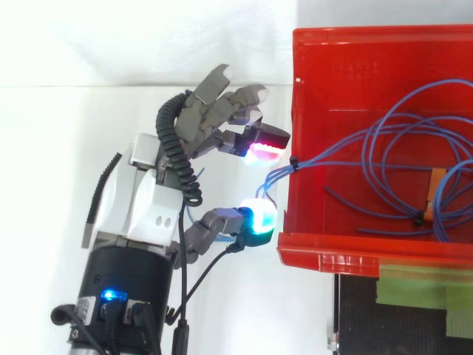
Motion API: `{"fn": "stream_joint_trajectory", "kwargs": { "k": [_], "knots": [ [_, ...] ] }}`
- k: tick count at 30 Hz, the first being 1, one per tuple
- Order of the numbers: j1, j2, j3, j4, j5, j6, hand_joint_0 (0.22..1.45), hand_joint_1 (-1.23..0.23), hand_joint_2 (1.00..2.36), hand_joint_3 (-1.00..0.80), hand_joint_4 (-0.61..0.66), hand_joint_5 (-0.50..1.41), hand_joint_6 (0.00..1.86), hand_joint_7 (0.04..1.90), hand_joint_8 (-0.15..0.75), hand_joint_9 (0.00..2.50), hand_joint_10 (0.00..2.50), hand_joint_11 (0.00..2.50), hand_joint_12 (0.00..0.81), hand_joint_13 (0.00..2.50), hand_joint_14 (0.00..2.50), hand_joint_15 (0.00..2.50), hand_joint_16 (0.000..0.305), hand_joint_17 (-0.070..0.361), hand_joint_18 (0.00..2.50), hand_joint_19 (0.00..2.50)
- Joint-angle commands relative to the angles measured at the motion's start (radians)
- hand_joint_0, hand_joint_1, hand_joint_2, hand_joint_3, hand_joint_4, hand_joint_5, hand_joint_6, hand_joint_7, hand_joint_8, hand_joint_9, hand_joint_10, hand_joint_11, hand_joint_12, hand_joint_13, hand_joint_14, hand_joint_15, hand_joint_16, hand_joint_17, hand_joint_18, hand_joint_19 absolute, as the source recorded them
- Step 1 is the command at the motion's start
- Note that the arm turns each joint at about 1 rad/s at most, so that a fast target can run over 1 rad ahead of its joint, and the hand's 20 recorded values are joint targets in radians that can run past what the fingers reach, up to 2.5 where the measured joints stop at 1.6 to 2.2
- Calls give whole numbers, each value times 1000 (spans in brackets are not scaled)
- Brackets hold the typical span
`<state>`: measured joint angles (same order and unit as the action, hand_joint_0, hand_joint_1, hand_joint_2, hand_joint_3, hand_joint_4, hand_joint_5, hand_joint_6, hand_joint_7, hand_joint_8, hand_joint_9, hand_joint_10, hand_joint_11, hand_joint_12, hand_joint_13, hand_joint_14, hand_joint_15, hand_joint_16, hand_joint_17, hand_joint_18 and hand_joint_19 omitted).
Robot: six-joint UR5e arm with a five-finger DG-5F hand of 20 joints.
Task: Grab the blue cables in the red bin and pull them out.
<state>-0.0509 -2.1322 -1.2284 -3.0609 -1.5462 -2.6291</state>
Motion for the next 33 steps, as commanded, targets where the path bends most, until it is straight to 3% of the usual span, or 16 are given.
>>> {"fn": "stream_joint_trajectory", "kwargs": {
  "k": [1, 22, 24, 26, 33],
  "knots": [
    [0, 0, 0, -6, 0, -6, 767, -964, 1000, -1000, 101, 552, 329, 649, 266, 596, 20, 833, 372, 521, 16, 438, 47, 105, 300, 388],
    [11, 0, -2, -13, 3, -29, 767, -963, 1000, -1000, 104, 552, 335, 648, 269, 590, 20, 825, 374, 513, 16, 436, 47, 105, 298, 384],
    [9, 0, -10, -10, 3, -29, 766, -964, 1000, -1000, 106, 552, 335, 647, 268, 591, 20, 827, 374, 513, 16, 438, 47, 105, 298, 381],
    [11, 1, -42, 4, 1, -29, 766, -964, 1000, -1000, 104, 552, 335, 648, 269, 591, 23, 825, 374, 513, 15, 430, 47, 105, 297, 384],
    [11, 0, -43, 27, 1, -29, 766, -965, 1000, -1000, 102, 551, 338, 648, 270, 592, 18, 828, 373, 513, 17, 434, 47, 105, 297, 381]
  ]
}}
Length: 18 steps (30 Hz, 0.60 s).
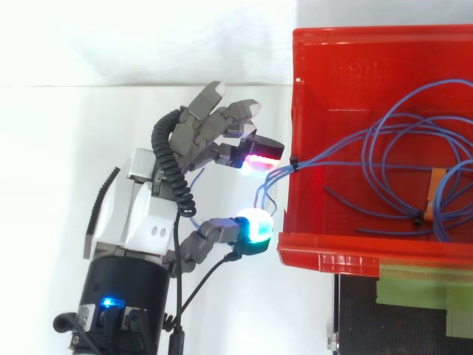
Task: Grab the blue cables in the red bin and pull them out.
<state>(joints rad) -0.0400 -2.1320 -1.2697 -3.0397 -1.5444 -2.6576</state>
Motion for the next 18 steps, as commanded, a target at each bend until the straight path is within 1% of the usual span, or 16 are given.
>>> {"fn": "stream_joint_trajectory", "kwargs": {
  "k": [1, 3, 8, 11, 12, 15, 18],
  "knots": [
    [0, 1, -2, 9, -2, 0, 767, -964, 1000, -1000, 102, 549, 348, 644, 269, 591, 21, 825, 374, 513, 17, 440, 47, 105, 296, 389],
    [0, 1, -2, 9, -2, 0, 767, -964, 1000, -1000, 103, 546, 365, 641, 268, 593, 20, 817, 373, 514, 16, 434, 47, 105, 297, 384],
    [-1, 1, -2, 21, -2, 0, 768, -966, 1000, -1000, 92, 528, 498, 592, 268, 593, 21, 827, 374, 516, 16, 440, 47, 105, 298, 384],
    [0, 1, -2, 24, 0, 0, 769, -965, 1000, -1000, 90, 503, 684, 527, 268, 593, 21, 829, 373, 517, 17, 431, 47, 105, 300, 381],
    [0, 1, -2, 24, 0, 0, 769, -964, 1000, -1000, 85, 491, 776, 490, 269, 596, 20, 831, 374, 518, 17, 433, 47, 105, 301, 385],
    [0, 0, -2, 22, 0, -2, 770, -962, 1000, -1000, 85, 480, 853, 467, 266, 600, 20, 826, 372, 521, 16, 435, 46, 105, 309, 383],
    [0, 1, -2, 21, -2, -5, 770, -961, 1000, -1000, 88, 481, 861, 468, 268, 601, 21, 823, 371, 524, 16, 436, 46, 104, 312, 390]
  ]
}}
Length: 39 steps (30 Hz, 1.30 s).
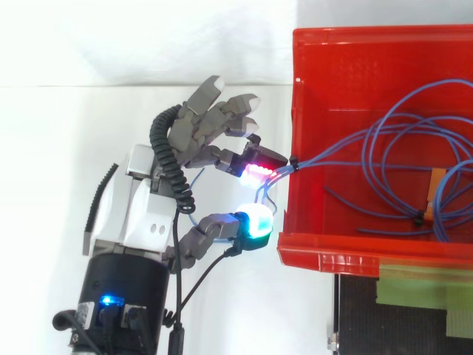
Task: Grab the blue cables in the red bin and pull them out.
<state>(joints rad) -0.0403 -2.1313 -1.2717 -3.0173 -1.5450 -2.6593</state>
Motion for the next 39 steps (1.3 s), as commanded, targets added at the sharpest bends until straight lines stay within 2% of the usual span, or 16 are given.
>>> {"fn": "stream_joint_trajectory", "kwargs": {
  "k": [1, 3, 5, 7, 8, 15, 25, 26, 29, 31, 39],
  "knots": [
    [0, 1, 0, -2, -1, -4, 770, -961, 1000, -1000, 90, 488, 826, 471, 268, 601, 21, 823, 370, 524, 16, 434, 46, 104, 313, 390],
    [0, -1, 0, -3, 0, -6, 769, -959, 1000, -1000, 94, 506, 741, 505, 267, 602, 20, 813, 371, 524, 16, 436, 46, 104, 313, 390],
    [0, 1, 0, -2, -1, -4, 767, -957, 1000, -1000, 95, 559, 426, 610, 265, 599, 21, 813, 370, 524, 16, 438, 47, 105, 311, 390],
    [0, 1, 0, -2, -1, -4, 766, -958, 1000, -1000, 99, 582, 295, 656, 266, 597, 20, 802, 371, 522, 17, 441, 47, 105, 309, 390],
    [0, 1, 0, -2, -3, -4, 766, -957, 1000, -1000, 103, 614, 132, 712, 266, 595, 20, 801, 369, 520, 15, 429, 47, 105, 307, 390],
    [0, 1, 0, -11, -3, -37, 769, -959, 1000, -1000, 119, 659, 0, 742, 264, 596, 21, 776, 369, 517, 17, 431, 47, 105, 304, 392],
    [-3, 1, 0, -38, -4, -57, 779, -965, 1000, -1000, 97, 678, 0, 768, 262, 603, 20, 790, 367, 521, 16, 436, 46, 104, 306, 390],
    [-3, 1, 0, -41, -4, -58, 779, -966, 1000, -1000, 96, 670, 84, 742, 264, 607, 22, 791, 367, 521, 17, 434, 46, 104, 306, 393],
    [-3, 1, 0, -46, -4, -60, 781, -965, 1000, -1000, 85, 659, 126, 740, 265, 614, 20, 795, 368, 522, 17, 429, 46, 104, 308, 390],
    [-4, 1, 0, -46, -4, -60, 782, -965, 1000, -1000, 91, 642, 222, 708, 266, 617, 21, 784, 365, 526, 17, 431, 46, 104, 309, 390],
    [-7, 1, 0, -45, -6, -60, 786, -958, 1000, -1000, 100, 628, 335, 672, 264, 620, 21, 797, 368, 524, 17, 432, 46, 104, 310, 391]
  ]
}}
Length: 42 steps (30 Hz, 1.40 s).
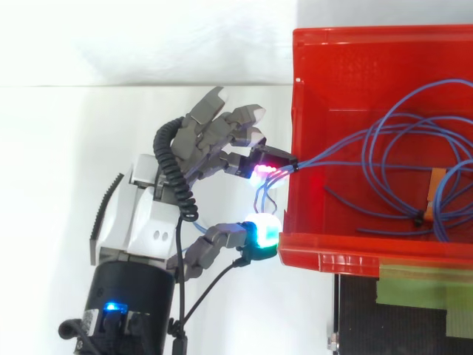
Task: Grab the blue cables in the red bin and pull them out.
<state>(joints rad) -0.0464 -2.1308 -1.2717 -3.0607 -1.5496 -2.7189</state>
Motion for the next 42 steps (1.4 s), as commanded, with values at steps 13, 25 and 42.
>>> {"fn": "stream_joint_trajectory", "kwargs": {
  "k": [13, 25, 42],
  "knots": [
    [2, 0, 0, 7, -1, -14, 786, -945, 1000, -1000, 103, 627, 406, 648, 265, 624, 21, 787, 369, 516, 16, 431, 46, 103, 304, 395],
    [8, 0, 0, 8, -1, -14, 777, -904, 1000, -1000, 99, 633, 470, 628, 268, 641, 20, 788, 369, 525, 17, 425, 46, 103, 309, 393],
    [11, 0, 0, 8, -1, -14, 773, -854, 1000, -1000, 102, 648, 530, 617, 273, 662, 20, 776, 367, 539, 15, 428, 45, 102, 322, 391]
  ]
}}
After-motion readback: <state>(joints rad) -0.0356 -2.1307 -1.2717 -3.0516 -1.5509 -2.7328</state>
